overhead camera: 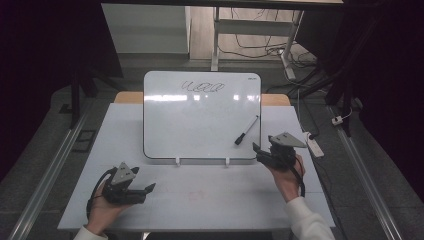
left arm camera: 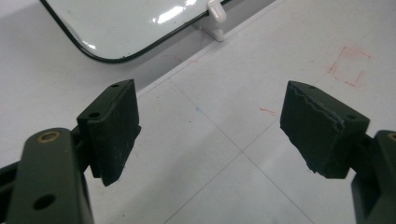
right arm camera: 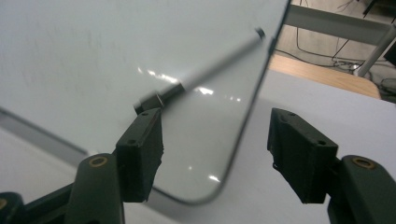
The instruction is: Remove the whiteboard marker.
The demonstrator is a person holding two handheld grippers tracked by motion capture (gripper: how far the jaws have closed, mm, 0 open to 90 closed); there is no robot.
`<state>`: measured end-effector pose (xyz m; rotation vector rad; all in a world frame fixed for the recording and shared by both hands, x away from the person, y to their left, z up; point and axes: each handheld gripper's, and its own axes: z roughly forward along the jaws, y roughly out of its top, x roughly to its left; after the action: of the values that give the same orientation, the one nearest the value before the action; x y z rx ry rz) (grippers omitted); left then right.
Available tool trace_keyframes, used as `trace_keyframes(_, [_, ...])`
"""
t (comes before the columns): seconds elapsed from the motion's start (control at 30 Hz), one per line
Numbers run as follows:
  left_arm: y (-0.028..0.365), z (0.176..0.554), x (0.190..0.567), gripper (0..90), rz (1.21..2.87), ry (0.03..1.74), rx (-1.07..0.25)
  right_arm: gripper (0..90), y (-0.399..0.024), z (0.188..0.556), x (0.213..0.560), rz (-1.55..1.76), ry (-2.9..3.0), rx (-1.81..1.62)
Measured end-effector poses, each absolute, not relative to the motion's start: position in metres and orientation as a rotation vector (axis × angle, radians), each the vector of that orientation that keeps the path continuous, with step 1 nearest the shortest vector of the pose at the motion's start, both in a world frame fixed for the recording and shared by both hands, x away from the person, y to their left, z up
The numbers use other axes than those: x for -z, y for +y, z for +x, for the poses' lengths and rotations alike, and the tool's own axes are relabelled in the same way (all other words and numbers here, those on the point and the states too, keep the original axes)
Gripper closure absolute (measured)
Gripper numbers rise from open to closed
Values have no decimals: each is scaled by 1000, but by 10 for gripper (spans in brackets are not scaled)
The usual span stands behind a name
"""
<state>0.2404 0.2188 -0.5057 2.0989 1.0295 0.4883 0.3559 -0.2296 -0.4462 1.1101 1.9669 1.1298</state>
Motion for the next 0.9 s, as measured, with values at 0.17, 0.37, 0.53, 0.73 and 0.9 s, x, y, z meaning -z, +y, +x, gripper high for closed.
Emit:
trace_keyframes(0.17, [217, 241, 507, 209, 2105, 997, -486, 442, -210, 374, 439, 1274, 1893, -1208])
trace_keyframes(0.37, [218, 239, 507, 212, 2102, 976, -496, 526, -196, 394, 438, 1436, 1810, -1232])
trace_keyframes(0.53, [220, 239, 507, 213, 2096, 980, -500, 612, -190, 406, 440, 1559, 1717, -1182])
trace_keyframes(0.73, [221, 239, 507, 214, 2099, 981, -503, 668, -187, 412, 445, 1611, 1667, -1170])
trace_keyframes(0.9, [221, 239, 507, 215, 2103, 981, -510, 709, -182, 417, 445, 1636, 1642, -1160])
